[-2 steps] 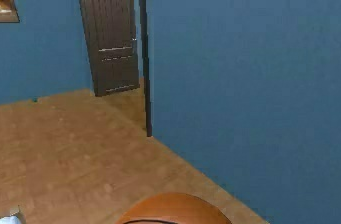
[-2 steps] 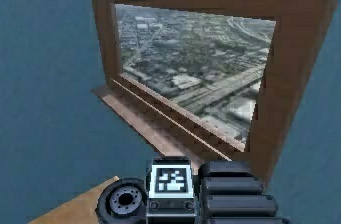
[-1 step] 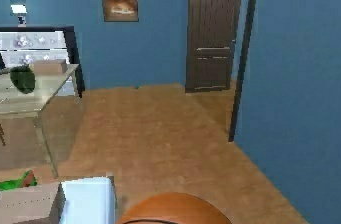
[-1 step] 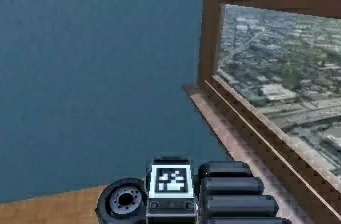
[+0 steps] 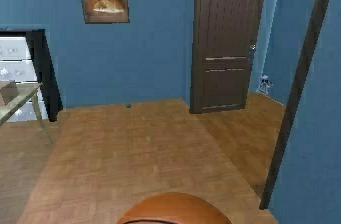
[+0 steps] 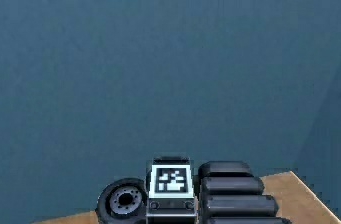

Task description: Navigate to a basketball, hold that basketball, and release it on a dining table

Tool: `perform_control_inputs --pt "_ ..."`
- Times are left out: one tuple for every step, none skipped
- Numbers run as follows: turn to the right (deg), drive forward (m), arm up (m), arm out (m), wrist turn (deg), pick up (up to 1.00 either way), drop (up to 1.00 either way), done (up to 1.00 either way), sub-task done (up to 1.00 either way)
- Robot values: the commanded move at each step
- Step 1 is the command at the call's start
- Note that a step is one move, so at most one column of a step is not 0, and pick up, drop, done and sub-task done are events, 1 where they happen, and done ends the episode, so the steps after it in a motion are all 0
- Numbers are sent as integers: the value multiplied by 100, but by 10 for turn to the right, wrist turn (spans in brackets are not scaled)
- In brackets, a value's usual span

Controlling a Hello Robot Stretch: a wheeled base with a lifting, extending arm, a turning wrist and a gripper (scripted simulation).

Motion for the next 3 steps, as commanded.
perform_control_inputs --pt "-30 0 0 0 0 0 0 0 0" --pt "450 0 0 0 0 0 0 0 0" --pt "270 0 0 0 0 0 0 0 0"
